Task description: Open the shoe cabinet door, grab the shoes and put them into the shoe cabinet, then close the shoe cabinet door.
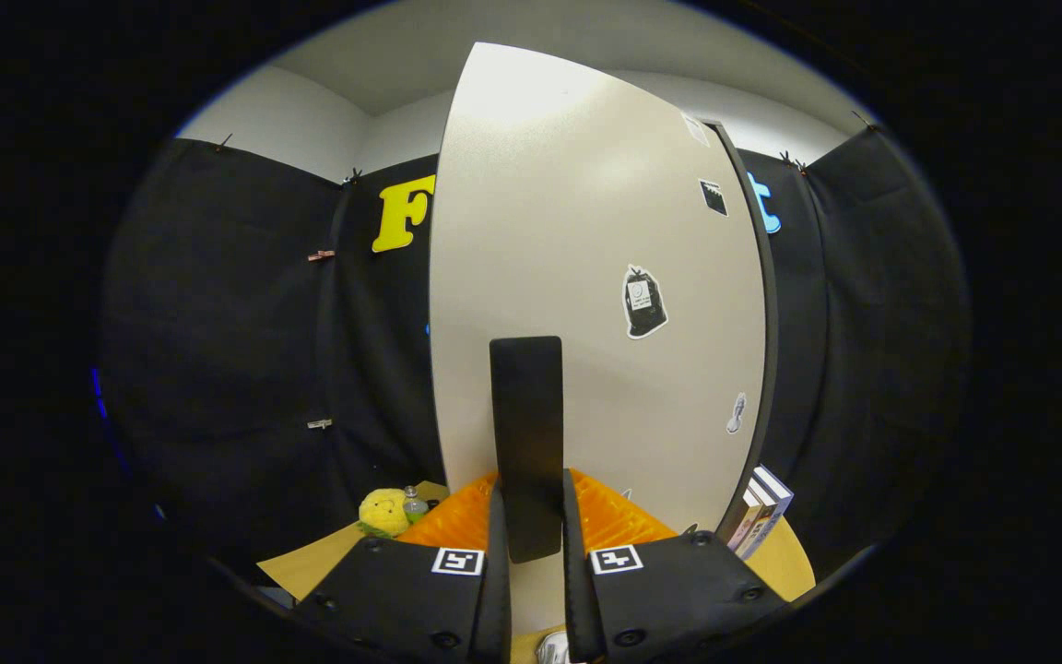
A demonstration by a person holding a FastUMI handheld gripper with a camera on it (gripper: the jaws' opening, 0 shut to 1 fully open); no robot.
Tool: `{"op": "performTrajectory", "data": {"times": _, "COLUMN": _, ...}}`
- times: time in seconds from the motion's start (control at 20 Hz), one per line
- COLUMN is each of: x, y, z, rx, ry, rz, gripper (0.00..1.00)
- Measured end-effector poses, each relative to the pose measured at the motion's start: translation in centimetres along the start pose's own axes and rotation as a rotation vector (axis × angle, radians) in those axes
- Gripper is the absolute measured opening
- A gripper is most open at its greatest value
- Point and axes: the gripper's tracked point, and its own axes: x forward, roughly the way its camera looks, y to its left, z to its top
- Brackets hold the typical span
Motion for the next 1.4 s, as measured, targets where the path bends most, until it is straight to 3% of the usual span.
{"op": "performTrajectory", "data": {"times": 0.5, "x": -7.5, "y": -6.6, "z": 0.3, "rx": -0.004, "ry": 0.005, "rz": 0.039, "gripper": 0.27}}
{"op": "performTrajectory", "data": {"times": 1.4, "x": -12.7, "y": -17.2, "z": 0.7, "rx": 0.013, "ry": 0.010, "rz": -0.160, "gripper": 0.21}}
